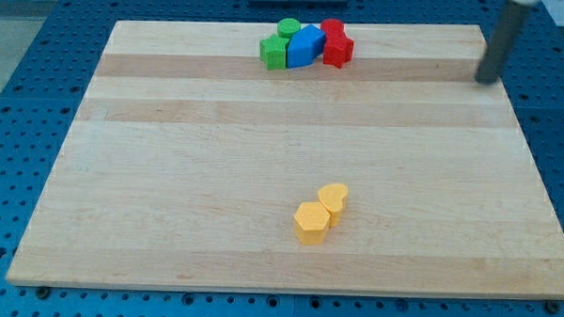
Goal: Push the yellow hexagon closer to the group of blocks
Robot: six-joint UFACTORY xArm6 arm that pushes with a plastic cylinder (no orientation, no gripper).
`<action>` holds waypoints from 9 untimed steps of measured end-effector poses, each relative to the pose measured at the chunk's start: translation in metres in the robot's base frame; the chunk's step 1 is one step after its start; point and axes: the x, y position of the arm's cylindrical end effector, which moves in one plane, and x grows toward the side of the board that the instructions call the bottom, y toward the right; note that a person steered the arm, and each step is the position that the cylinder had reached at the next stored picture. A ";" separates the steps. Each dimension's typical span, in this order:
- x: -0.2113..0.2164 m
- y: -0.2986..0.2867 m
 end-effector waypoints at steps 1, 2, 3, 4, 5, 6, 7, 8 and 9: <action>0.110 -0.004; 0.191 -0.050; 0.226 -0.124; 0.230 -0.190; 0.211 -0.247; 0.182 -0.292; 0.155 -0.337; 0.160 -0.345; 0.154 -0.343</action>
